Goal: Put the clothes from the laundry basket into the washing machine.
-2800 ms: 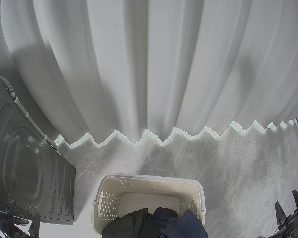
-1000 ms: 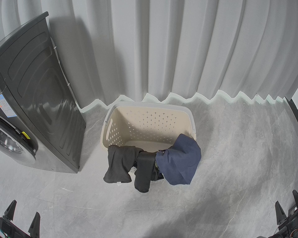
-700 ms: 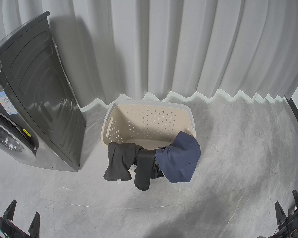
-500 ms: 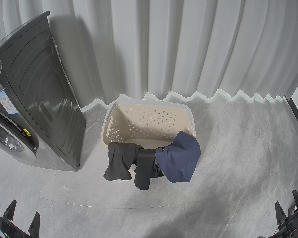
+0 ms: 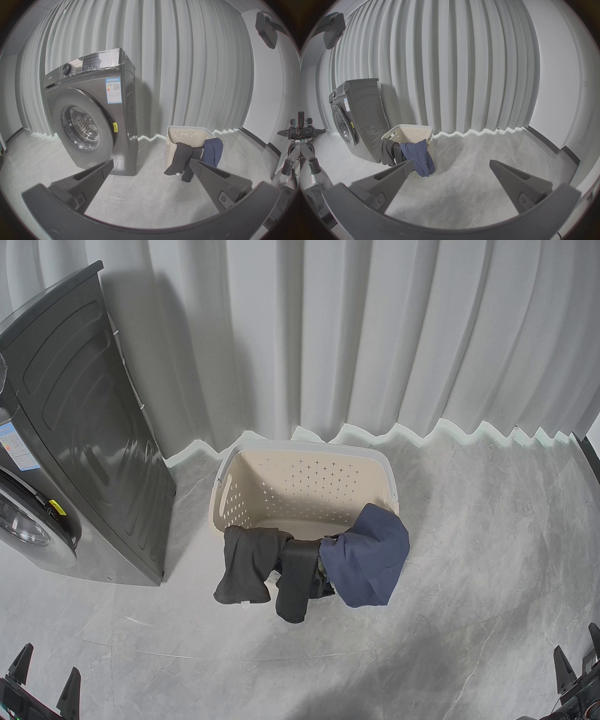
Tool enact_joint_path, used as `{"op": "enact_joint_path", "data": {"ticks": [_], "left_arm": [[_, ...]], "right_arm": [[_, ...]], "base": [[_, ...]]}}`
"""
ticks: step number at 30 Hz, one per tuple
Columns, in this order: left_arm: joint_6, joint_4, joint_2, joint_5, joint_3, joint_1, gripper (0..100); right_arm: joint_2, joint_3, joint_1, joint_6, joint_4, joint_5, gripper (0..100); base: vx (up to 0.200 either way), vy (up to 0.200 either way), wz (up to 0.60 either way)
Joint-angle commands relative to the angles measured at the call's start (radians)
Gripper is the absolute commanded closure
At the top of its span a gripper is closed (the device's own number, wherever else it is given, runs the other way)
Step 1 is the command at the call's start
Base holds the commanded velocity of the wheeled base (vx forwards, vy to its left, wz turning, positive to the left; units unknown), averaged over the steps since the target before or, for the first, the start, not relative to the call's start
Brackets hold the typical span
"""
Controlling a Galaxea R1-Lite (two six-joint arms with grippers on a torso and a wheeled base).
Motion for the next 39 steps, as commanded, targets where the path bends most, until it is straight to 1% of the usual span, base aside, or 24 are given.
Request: {"op": "enact_joint_path", "data": {"ticks": [1, 25, 39], "left_arm": [[0.0, 0.0, -0.018, 0.0, 0.016, -0.001, 0], [0.0, 0.0, -0.018, 0.0, 0.016, -0.001, 0], [0.001, 0.0, -0.018, 0.0, 0.016, -0.001, 0]], "right_arm": [[-0.018, 0.016, 0.001, 0.0, 0.0, 0.0, 0], [-0.018, 0.016, 0.001, 0.0, 0.0, 0.0, 0], [-0.018, 0.016, 0.001, 0.0, 0.0, 0.0, 0]], "base": [[0.0, 0.2, 0.0], [0.0, 0.2, 0.0], [0.0, 0.0, 0.0]]}}
